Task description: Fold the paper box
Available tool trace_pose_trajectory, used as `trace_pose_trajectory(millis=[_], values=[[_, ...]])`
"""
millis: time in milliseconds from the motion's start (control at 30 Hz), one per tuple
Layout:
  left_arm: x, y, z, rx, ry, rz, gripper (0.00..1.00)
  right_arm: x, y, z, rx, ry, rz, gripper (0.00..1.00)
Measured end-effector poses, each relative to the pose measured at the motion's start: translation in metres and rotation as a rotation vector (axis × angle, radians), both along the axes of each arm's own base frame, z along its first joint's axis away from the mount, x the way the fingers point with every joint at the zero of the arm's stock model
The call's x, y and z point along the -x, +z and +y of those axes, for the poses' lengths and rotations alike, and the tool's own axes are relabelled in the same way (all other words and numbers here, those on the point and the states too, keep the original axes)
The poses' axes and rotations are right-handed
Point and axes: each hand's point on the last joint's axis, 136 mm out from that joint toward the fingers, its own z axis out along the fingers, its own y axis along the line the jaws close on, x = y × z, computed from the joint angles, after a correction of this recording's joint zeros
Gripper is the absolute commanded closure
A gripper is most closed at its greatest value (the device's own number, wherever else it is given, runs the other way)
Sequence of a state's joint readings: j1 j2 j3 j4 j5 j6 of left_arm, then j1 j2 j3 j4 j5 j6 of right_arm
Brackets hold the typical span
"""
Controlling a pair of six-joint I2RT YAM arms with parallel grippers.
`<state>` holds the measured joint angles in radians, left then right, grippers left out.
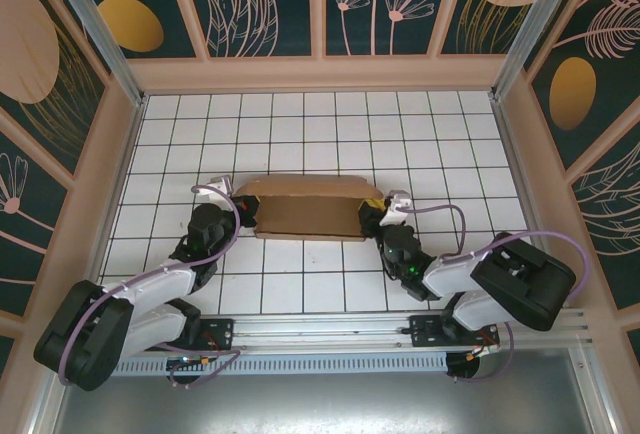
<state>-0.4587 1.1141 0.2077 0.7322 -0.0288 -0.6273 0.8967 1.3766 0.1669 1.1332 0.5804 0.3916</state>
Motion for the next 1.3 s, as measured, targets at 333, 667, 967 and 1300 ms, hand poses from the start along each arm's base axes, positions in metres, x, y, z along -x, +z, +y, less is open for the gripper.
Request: trace_pose_trajectory(millis=[333, 667, 967, 1300], values=[[-0.001, -0.008, 0.0, -0.036, -0.001, 0.014, 0.98, 0.02, 0.037, -0.037, -0.08, -0.05, -0.087, 0.74], [-0.007, -0.013, -0.002, -0.066, -0.003, 0.03, 0.97, 0.004, 0.094, -0.077, -0.056, -0.223, -0.095, 0.75], [-0.002, -0.024, -0.02, -0.12, -0.055, 0.044, 0.86, -0.009, 0.117, -0.012, 0.069, 0.084, -0.016, 0.77], [0.028, -0.054, -0.009, -0.158, -0.067, 0.172, 0.57, -0.016, 0.016, 0.038, 0.242, 0.272, 0.306, 0.78]])
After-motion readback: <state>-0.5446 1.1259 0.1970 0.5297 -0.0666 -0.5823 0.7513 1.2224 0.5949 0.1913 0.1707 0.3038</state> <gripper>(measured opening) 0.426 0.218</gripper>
